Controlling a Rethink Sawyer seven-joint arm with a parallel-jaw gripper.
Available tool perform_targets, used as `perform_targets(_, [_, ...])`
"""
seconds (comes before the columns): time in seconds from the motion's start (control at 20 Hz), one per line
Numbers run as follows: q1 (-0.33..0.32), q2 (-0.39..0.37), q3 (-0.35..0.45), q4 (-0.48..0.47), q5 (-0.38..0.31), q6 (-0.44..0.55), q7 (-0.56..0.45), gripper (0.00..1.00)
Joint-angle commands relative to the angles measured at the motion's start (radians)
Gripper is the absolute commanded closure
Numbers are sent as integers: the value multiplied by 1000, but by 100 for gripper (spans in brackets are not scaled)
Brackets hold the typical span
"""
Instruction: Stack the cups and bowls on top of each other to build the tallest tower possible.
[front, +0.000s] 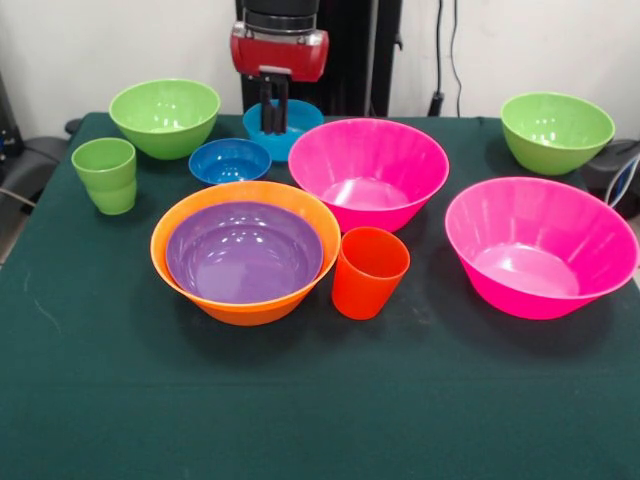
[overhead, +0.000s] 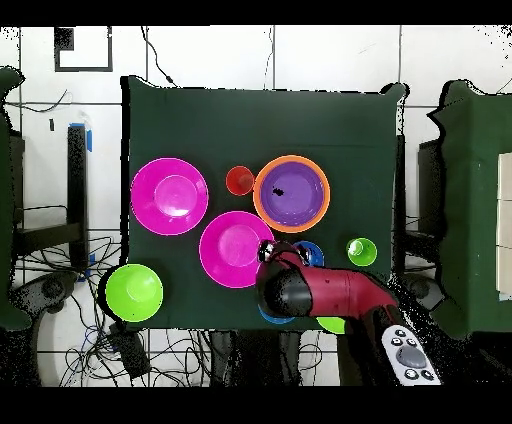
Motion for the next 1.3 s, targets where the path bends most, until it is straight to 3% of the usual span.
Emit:
perform_targets(0.05, [-81,-95,150,31,-18,174,-103,100])
perform_targets(0.2, [-136,-75,212,-4,-19,225,-155,100])
perform_targets(0.6, [-188,79,287,-113,-90,200,-165,100])
perform_targets(0.75, [-197,101,300,-150,-102,234,-179,100])
perform_targets(1.3, [-189,150,314,-203,-136,215,-132,100])
